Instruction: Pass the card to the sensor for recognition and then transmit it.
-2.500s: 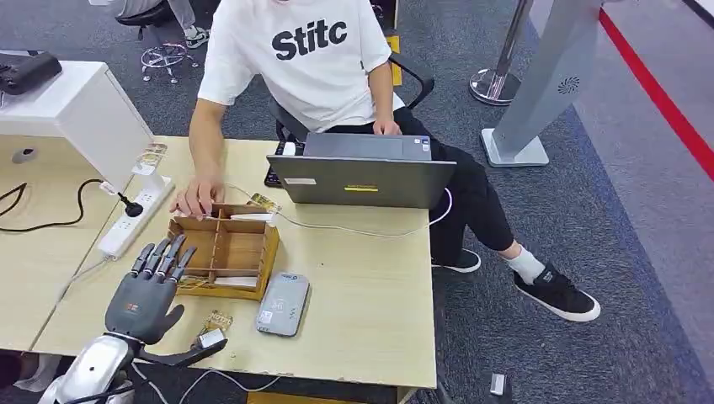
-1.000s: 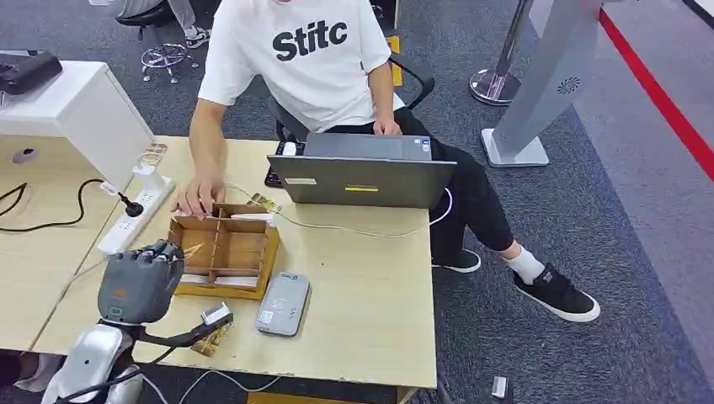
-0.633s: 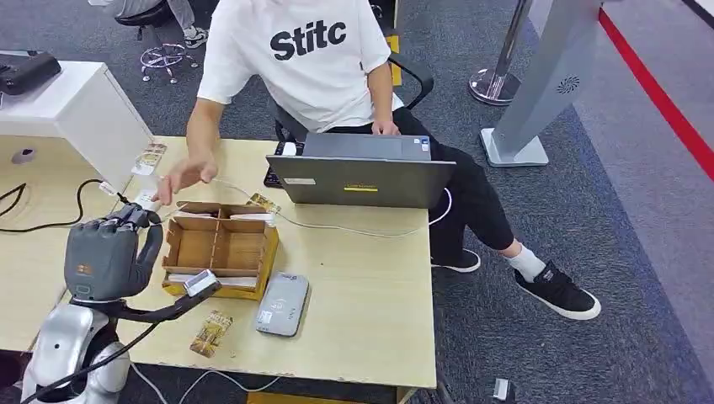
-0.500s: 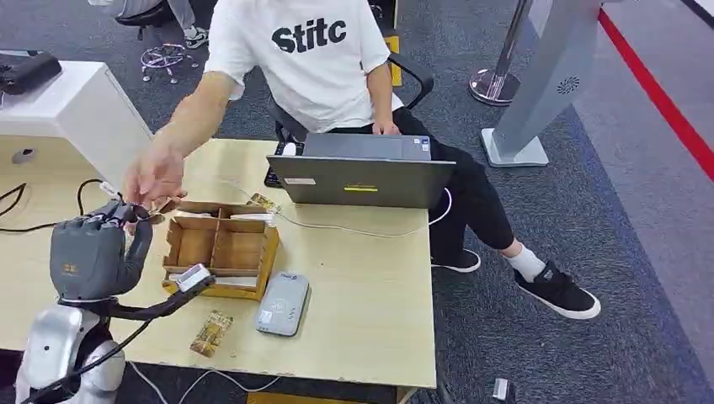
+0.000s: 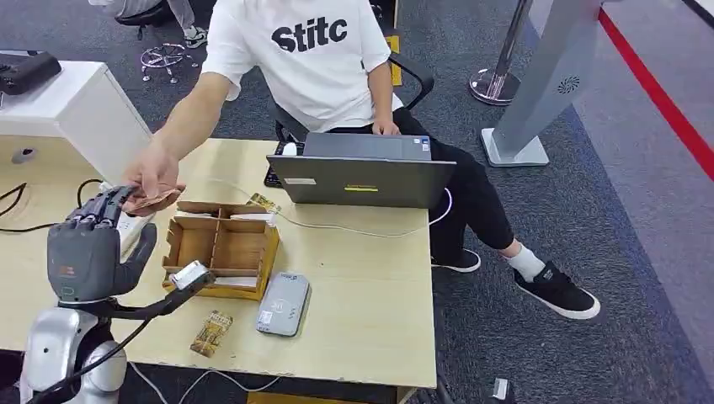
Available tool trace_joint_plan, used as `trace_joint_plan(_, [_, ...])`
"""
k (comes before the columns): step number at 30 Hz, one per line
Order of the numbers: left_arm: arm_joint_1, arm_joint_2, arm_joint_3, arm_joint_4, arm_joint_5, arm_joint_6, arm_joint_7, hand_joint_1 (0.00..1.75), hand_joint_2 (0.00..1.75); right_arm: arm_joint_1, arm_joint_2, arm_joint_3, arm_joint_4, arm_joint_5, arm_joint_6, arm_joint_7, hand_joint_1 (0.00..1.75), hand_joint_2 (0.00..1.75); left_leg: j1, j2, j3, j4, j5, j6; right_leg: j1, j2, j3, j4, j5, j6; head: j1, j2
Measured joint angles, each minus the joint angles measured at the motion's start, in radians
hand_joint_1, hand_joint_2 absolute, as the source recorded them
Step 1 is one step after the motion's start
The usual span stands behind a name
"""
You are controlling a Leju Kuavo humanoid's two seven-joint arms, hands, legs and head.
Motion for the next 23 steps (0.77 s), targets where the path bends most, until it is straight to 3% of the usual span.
trace_joint_plan(4, [0.008,-0.032,0.017,-0.036,0.170,0.012,-0.049,0.00,1.75,0.004,0.000,0.000,0.000,-0.011,0.001,-0.004,0.00,1.75,0.000,0.000,0.000,0.000,0.000,0.000,0.000,0.000,0.000,0.000,0.000,0.000,0.000,0.000])
trace_joint_plan(6, [0.015,-0.073,0.043,-0.087,0.395,-0.043,-0.101,0.00,1.75,0.011,0.000,-0.001,0.000,-0.026,0.003,-0.013,0.00,1.75,0.000,0.000,0.000,0.000,0.000,0.000,0.000,0.000,0.000,0.000,0.000,0.000,0.000,0.000])
trace_joint_plan(8, [0.023,-0.111,0.073,-0.133,0.501,-0.081,-0.135,0.00,1.75,0.019,-0.001,-0.003,0.000,-0.036,0.006,-0.016,0.00,1.75,0.000,0.000,0.000,0.000,0.000,0.000,0.000,0.000,0.000,0.000,0.000,0.000,0.000,0.000])
trace_joint_plan(14, [0.030,-0.159,0.116,-0.191,0.521,-0.101,-0.147,0.00,1.75,0.025,-0.002,-0.005,0.000,-0.040,0.008,-0.016,0.00,1.75,0.000,0.000,0.000,0.000,0.000,0.000,0.000,0.000,0.000,0.000,0.000,0.000,0.000,0.000])
trace_joint_plan(15, [0.031,-0.164,0.119,-0.196,0.523,-0.102,-0.148,0.00,0.00,0.026,-0.002,-0.005,0.000,-0.040,0.009,-0.016,0.00,1.75,0.000,0.000,0.000,0.000,0.000,0.000,0.000,0.000,0.000,0.000,0.000,0.000,0.000,0.000])
trace_joint_plan(18, [0.035,-0.195,0.148,-0.215,0.672,-0.165,-0.195,0.00,0.00,0.030,-0.002,-0.022,0.000,-0.088,0.021,-0.005,0.00,1.75,0.000,0.000,0.000,0.000,0.000,0.000,0.000,0.000,0.000,0.000,0.000,0.000,0.000,0.000])
trace_joint_plan(21, [0.072,-0.251,0.231,-0.263,1.006,-0.286,-0.227,0.00,0.00,0.050,-0.015,-0.059,-0.001,-0.136,-0.004,-0.023,0.00,1.75,0.000,0.000,0.000,0.000,0.000,0.000,0.000,0.000,0.001,0.000,0.000,0.000,0.000,0.000])
trace_joint_plan(23, [0.121,-0.274,0.334,-0.271,1.285,-0.369,-0.229,0.00,0.00,0.072,-0.034,-0.086,-0.002,-0.143,-0.058,-0.049,0.00,1.75,-0.001,0.001,0.000,0.000,-0.003,0.001,-0.001,0.001,0.001,0.000,-0.002,0.002,-0.001,0.000])
